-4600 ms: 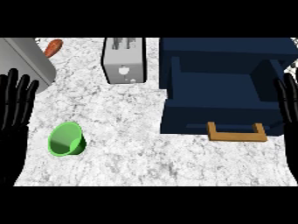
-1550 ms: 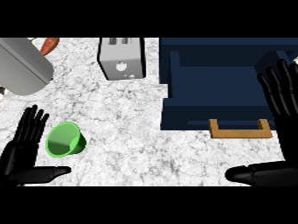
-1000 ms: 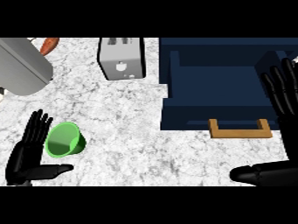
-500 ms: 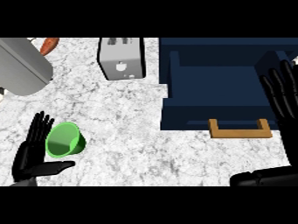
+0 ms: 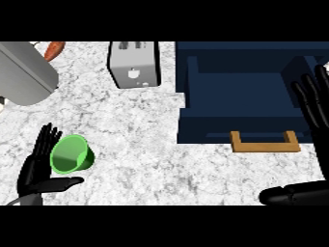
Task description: Pick up the cup, place it into the drawer and close the drawer
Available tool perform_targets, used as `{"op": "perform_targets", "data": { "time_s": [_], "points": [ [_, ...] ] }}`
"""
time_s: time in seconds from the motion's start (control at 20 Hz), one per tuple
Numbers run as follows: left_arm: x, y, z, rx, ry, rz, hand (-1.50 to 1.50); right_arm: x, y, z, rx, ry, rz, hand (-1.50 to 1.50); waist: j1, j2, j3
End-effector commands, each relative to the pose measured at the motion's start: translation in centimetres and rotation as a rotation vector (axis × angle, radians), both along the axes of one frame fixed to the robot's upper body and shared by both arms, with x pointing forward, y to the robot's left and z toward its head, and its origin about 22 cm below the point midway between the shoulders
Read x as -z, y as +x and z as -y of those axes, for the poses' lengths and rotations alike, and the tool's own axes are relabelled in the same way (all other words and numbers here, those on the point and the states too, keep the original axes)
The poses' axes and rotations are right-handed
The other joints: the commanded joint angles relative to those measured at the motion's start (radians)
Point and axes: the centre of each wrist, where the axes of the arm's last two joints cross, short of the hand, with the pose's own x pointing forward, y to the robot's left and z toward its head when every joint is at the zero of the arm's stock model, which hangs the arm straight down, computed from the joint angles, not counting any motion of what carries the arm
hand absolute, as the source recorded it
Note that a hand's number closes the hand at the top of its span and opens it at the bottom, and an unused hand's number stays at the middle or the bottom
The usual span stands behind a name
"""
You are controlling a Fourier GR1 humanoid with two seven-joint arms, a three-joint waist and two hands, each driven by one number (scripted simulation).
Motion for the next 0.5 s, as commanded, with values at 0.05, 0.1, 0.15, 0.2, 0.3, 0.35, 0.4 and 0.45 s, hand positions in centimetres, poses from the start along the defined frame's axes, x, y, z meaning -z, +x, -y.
{"op": "perform_targets", "data": {
  "time_s": [0.05,0.1,0.15,0.2,0.3,0.35,0.4,0.45],
  "points": [
    [1.4,1.1,1.5,0.013,-0.021,0.022,-1.50,0.7,-0.9,-1.0,-0.007,0.012,0.007,-1.50,-0.003,0.001,0.000],
    [1.2,0.8,-0.1,0.033,-0.032,0.018,-1.50,0.4,0.5,0.0,0.009,-0.001,0.011,-1.50,-0.002,0.001,-0.001],
    [0.5,1.1,1.5,0.024,-0.032,-0.002,-1.50,0.2,0.6,-0.3,0.005,0.018,0.013,-1.50,0.002,0.000,0.000],
    [1.2,1.3,2.4,0.022,-0.057,0.018,-1.50,-0.1,0.5,-1.9,-0.003,0.004,-0.010,-1.50,0.001,0.000,0.000],
    [1.2,1.1,1.8,0.016,-0.063,0.014,-1.50,1.5,-0.4,-0.3,-0.012,0.005,-0.007,-1.50,-0.001,0.000,0.000],
    [-0.5,2.4,0.9,0.032,-0.073,0.019,-1.50,0.0,-2.1,-0.5,0.000,0.016,0.016,-1.50,-0.001,-0.001,0.000],
    [0.9,1.7,0.0,0.004,-0.093,0.015,-1.50,-1.6,-0.8,0.8,-0.006,0.005,0.019,-1.50,-0.005,0.001,-0.001],
    [1.8,1.1,1.3,0.025,-0.088,0.011,-1.50,0.1,-0.5,-1.3,-0.001,0.006,-0.009,-1.50,-0.002,0.001,-0.001]
  ]
}}
